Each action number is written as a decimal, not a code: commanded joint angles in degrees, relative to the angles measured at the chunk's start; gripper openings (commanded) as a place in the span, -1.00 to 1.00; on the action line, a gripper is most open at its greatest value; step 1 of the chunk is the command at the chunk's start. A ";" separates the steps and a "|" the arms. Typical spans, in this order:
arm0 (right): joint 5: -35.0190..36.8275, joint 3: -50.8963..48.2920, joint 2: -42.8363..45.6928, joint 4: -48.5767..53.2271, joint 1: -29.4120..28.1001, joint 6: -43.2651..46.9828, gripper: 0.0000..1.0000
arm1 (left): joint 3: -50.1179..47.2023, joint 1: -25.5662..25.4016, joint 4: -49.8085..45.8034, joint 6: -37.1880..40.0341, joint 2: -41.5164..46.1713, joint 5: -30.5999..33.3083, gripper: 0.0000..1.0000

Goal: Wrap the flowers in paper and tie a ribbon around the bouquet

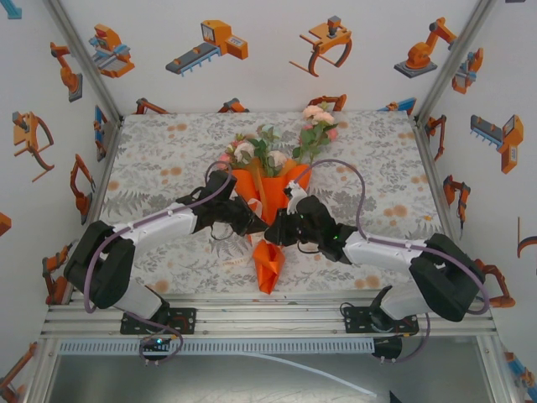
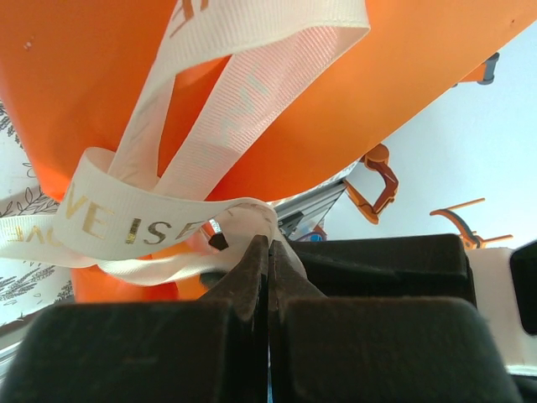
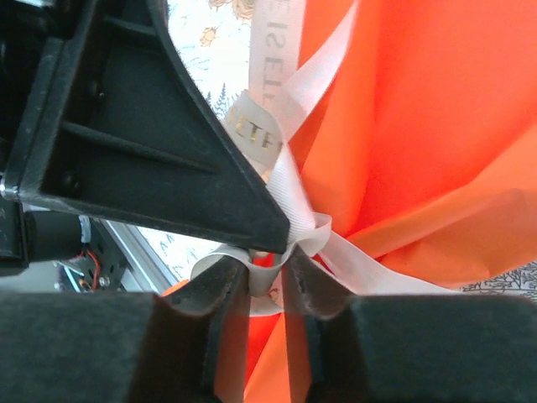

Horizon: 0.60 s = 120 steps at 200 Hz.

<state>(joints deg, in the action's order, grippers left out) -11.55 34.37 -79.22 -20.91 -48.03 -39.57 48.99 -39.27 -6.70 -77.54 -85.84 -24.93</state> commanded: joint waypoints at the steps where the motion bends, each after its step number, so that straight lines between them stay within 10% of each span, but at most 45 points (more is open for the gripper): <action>1: 4.34 1.49 1.16 -2.76 0.25 -0.86 -0.69 | -1.00 -0.21 -3.52 -0.44 1.97 -2.01 -1.00; 81: 3.51 0.78 3.77 -0.28 0.23 1.73 -1.00 | 3.60 2.65 -13.91 21.40 10.42 6.17 -0.37; 120: 3.11 1.83 2.89 -0.01 0.23 2.22 -1.00 | 3.94 0.54 -9.86 31.69 12.75 -1.12 -0.25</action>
<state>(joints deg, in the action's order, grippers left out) -9.34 34.37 -76.38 -20.38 -47.90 -38.94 51.62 -37.17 -17.34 -56.18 -74.81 -21.58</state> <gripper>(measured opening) 0.004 0.362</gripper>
